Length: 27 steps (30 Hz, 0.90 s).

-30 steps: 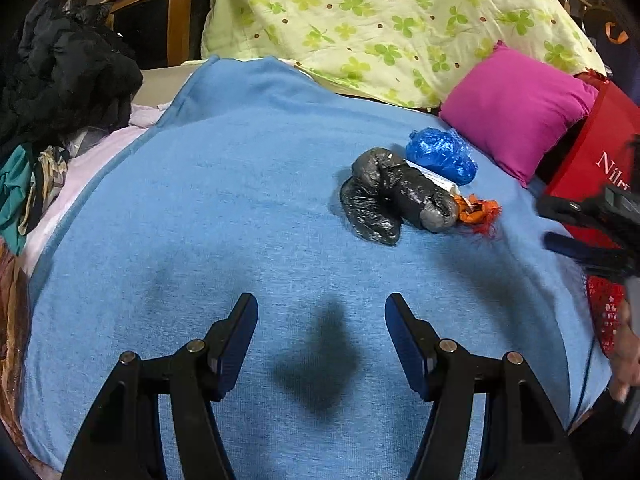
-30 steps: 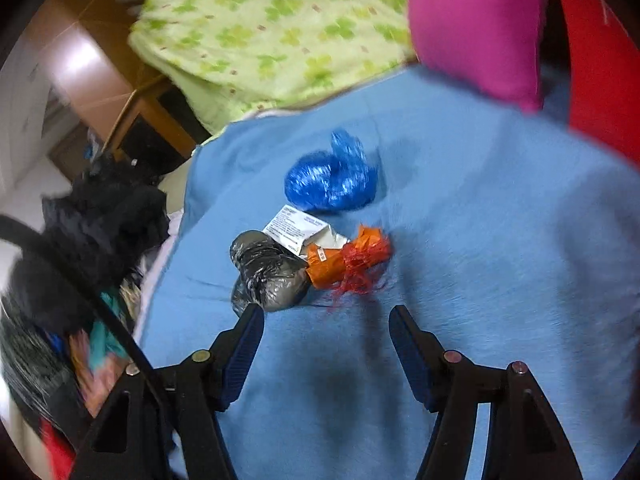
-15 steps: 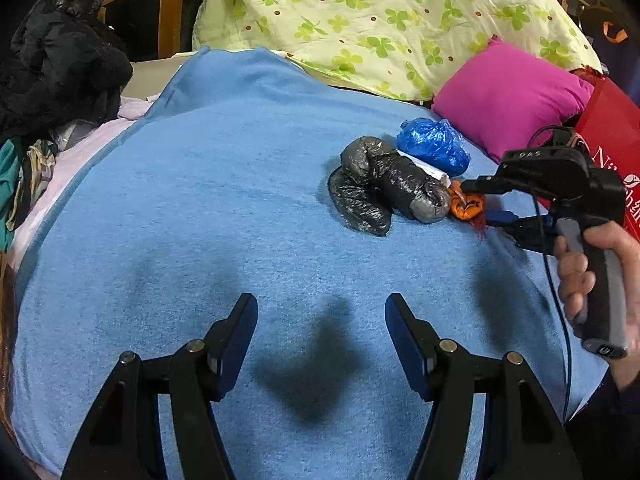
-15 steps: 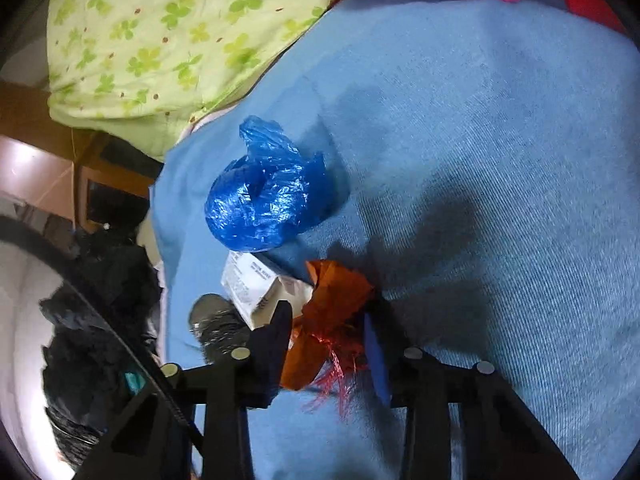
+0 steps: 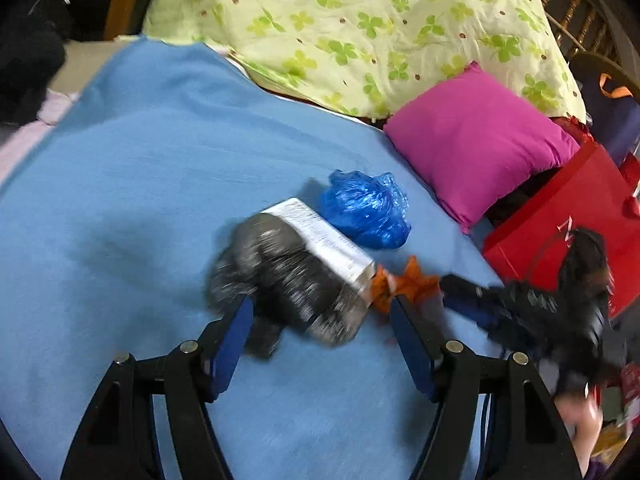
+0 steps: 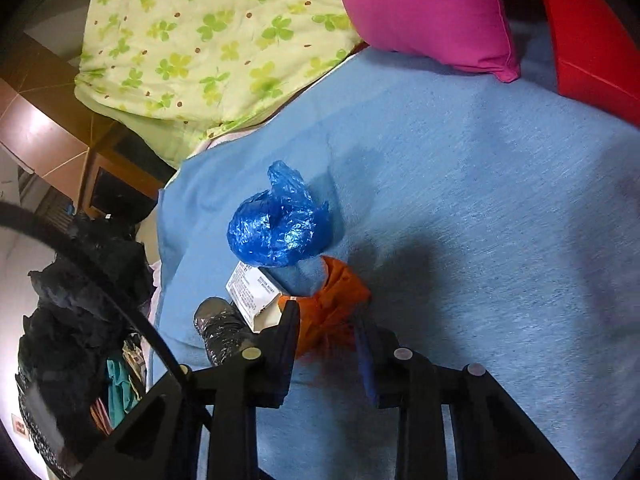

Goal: Collect trash
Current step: 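Grasp the orange bag with the right tool, then grasp the black plastic bag with the left tool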

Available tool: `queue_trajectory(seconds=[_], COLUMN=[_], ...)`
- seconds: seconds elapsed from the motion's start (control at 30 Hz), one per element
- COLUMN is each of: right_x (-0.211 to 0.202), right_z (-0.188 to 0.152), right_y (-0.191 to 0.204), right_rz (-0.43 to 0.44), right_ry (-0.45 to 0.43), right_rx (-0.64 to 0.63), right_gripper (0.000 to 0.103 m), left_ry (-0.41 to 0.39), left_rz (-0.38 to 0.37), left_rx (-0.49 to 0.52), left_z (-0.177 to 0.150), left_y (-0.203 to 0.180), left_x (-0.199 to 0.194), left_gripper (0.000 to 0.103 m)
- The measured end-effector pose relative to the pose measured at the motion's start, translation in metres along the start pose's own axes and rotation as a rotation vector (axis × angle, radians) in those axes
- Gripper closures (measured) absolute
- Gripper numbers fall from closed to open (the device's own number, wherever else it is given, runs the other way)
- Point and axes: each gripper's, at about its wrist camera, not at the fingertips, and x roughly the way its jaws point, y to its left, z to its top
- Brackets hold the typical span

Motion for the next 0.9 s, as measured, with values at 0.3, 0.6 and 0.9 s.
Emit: queue_trajectory(seconds=[0.3,0.6,0.9], right_x=[0.016,0.033,0.033], right_z=[0.005,0.005,0.002], right_y=[-0.018,-0.004,-0.002], right_rz=[0.1,0.007,-0.033], right_ry=[0.086,0.027,-0.008], right_rx=[0.158,0.141,0.096], right_gripper=[0.042,0.049,0.067], left_ry=[0.112,0.115,0.322], left_rz=[-0.048,-0.09,-0.075], left_rx=[-0.063,-0.087,0.049], left_z=[-0.01,-0.012,-0.017], left_y=[0.016,0.028,0.031], left_x=[0.043,0.004,0.001], left_gripper=[0.066,0.07,0.066])
